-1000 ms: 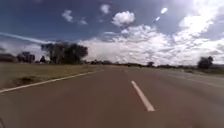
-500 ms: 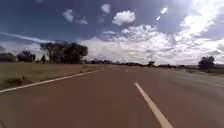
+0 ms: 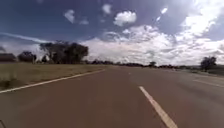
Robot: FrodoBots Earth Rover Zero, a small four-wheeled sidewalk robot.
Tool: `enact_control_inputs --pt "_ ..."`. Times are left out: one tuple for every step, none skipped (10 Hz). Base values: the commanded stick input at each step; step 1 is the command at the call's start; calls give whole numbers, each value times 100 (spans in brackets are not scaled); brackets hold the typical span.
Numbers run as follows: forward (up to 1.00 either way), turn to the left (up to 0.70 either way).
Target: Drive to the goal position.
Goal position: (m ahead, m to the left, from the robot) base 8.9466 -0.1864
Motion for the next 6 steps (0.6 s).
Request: enact_control_inputs --pt "100 0" --pt "100 0" --pt "100 0" --pt "100 0" --pt "100 0" --pt "100 0"
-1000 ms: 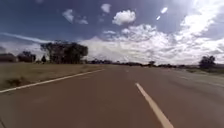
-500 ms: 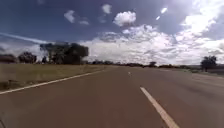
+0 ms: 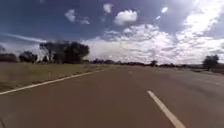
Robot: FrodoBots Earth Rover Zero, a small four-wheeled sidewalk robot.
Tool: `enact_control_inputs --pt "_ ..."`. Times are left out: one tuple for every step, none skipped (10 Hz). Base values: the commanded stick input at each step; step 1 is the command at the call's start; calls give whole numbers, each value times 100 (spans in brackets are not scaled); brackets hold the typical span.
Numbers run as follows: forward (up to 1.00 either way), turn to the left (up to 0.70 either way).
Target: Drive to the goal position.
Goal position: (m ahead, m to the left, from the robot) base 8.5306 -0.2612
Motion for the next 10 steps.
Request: enact_control_inputs --pt "100 0" --pt "100 0" --pt "100 0" --pt "100 0" --pt "100 0" --pt "100 0" --pt "100 0" --pt "100 0" --pt "100 0" --pt "100 0"
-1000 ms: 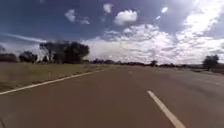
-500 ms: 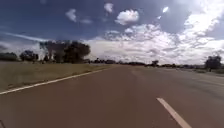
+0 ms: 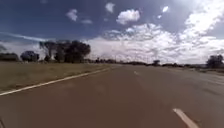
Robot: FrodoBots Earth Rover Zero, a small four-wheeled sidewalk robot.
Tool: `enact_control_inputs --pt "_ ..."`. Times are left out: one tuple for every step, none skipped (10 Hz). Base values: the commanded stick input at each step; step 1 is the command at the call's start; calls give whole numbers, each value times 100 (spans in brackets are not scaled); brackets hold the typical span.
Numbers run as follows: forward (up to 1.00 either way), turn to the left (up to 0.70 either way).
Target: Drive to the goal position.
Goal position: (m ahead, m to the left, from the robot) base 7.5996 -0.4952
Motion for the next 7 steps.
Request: enact_control_inputs --pt "100 -26" --pt "100 -29" --pt "100 -32" --pt "100 0" --pt "100 0" --pt "100 0" --pt "100 0"
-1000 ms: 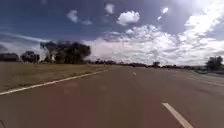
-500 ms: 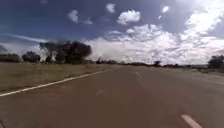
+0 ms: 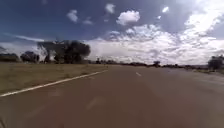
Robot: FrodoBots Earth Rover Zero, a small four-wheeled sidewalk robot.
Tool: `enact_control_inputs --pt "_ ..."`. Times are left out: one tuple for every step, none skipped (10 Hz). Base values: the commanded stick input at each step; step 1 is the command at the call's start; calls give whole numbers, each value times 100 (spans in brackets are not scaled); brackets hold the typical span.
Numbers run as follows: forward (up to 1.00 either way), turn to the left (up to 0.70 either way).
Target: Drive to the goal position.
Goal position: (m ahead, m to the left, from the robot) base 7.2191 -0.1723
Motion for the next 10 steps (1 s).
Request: enact_control_inputs --pt "100 0" --pt "100 0" --pt "100 0" --pt "100 0" --pt "100 0" --pt "100 0" --pt "100 0" --pt "100 0" --pt "100 0" --pt "100 0"
